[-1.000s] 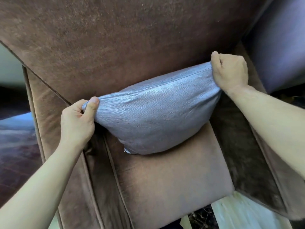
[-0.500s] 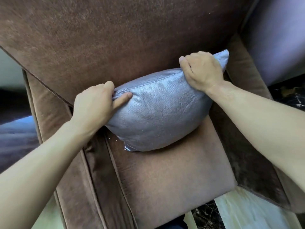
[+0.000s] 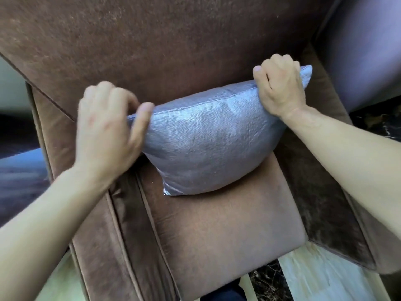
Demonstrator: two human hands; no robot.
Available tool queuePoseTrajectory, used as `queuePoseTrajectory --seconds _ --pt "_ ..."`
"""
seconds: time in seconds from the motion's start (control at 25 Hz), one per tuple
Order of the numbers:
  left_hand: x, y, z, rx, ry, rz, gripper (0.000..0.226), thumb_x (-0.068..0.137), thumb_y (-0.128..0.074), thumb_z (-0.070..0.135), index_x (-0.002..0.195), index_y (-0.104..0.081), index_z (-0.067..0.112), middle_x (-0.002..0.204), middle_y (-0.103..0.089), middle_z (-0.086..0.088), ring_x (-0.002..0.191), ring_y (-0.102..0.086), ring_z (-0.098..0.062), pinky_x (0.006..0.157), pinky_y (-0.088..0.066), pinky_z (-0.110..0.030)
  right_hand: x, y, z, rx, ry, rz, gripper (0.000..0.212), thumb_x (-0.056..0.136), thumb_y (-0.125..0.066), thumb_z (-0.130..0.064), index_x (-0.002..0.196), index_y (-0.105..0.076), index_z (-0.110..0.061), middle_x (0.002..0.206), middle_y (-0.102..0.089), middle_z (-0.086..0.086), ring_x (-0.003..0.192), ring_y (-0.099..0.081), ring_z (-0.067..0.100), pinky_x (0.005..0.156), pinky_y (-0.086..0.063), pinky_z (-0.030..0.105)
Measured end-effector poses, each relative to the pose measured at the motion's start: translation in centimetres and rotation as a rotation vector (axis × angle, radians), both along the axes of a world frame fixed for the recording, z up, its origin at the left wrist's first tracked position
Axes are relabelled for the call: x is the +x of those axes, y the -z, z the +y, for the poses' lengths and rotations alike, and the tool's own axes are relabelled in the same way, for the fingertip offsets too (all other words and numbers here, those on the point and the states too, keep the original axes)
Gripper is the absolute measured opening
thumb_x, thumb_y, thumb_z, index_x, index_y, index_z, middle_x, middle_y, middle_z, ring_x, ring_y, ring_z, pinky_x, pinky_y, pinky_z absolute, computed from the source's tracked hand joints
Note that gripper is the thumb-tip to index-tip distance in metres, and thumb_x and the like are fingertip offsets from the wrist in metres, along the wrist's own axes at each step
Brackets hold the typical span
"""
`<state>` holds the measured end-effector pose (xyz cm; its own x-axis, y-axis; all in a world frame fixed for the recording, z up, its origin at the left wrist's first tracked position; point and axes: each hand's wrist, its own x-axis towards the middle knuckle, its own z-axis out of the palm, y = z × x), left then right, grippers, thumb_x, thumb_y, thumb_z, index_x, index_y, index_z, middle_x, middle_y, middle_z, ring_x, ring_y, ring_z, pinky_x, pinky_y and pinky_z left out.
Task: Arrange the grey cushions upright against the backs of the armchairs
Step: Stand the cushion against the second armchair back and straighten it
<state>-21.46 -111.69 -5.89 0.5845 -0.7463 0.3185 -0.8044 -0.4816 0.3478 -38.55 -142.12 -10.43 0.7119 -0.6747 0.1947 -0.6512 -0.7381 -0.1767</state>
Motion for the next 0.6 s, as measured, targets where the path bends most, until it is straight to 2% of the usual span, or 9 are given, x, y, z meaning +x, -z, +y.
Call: queuePoseTrajectory --seconds 0.12,0.24,0.32,0.4,0.52,0.6 --pt "-1.8 1.4 -3.9 0.154 0.066 -0.051 0.046 0.102 -0.049 0.050 0.097 -0.058 0.005 0.096 -0.057 -0.021 0.090 -0.054 -0.039 0.076 -0.042 -0.051 -0.7 0.1 0.0 0.017 0.108 -0.007 0.042 0.102 -0.032 -0.030 0.067 -0.040 -0.009 0.078 -0.042 0.005 0.081 -0.039 0.025 0.082 -0.035 0.045" --pt "-2.0 3.4 -5.3 0.357 0.067 0.057 0.056 0.098 -0.043 0.063 0.087 -0.052 0.009 0.084 -0.058 -0.015 0.083 -0.059 -0.040 0.068 -0.047 -0.052 -1.0 0.2 0.4 -0.026 0.022 0.010 0.037 0.103 -0.034 -0.032 0.071 -0.040 -0.014 0.080 -0.041 0.003 0.082 -0.037 0.024 0.081 -0.035 0.045" --pt "-1.2 4.1 -4.8 0.343 0.026 0.163 0.057 0.094 -0.049 0.066 0.080 -0.050 0.011 0.073 -0.054 -0.007 0.075 -0.058 -0.036 0.062 -0.045 -0.045 -0.9 0.2 0.4 -0.067 -0.029 0.048 0.036 0.103 -0.034 -0.033 0.071 -0.039 -0.016 0.078 -0.041 0.002 0.081 -0.035 0.023 0.080 -0.035 0.046" --pt "-0.4 4.2 -3.9 0.314 0.005 0.193 0.060 0.089 -0.052 0.069 0.076 -0.049 0.011 0.065 -0.046 0.001 0.068 -0.049 -0.031 0.061 -0.038 -0.039 -0.5 -0.1 0.1 -0.101 0.018 0.065 0.040 0.102 -0.032 -0.033 0.067 -0.041 -0.014 0.074 -0.044 0.002 0.079 -0.038 0.025 0.080 -0.035 0.046" --pt "-0.4 4.2 -3.1 0.290 -0.024 0.214 0.066 0.080 -0.055 0.076 0.074 -0.047 0.010 0.063 -0.047 -0.001 0.064 -0.043 -0.027 0.061 -0.035 -0.036 -0.2 -0.4 -0.6 -0.173 0.101 0.060 0.043 0.101 -0.030 -0.032 0.065 -0.044 -0.013 0.073 -0.046 0.003 0.080 -0.046 0.029 0.079 -0.035 0.046" --pt "-0.6 4.0 -3.1 0.292 -0.041 0.223 0.068 0.077 -0.060 0.076 0.075 -0.047 0.010 0.065 -0.051 -0.004 0.064 -0.045 -0.027 0.062 -0.036 -0.037 -0.1 -0.6 -0.7 -0.158 0.126 0.084 0.044 0.101 -0.027 -0.034 0.067 -0.048 -0.016 0.075 -0.047 0.002 0.083 -0.044 0.028 0.081 -0.035 0.045"
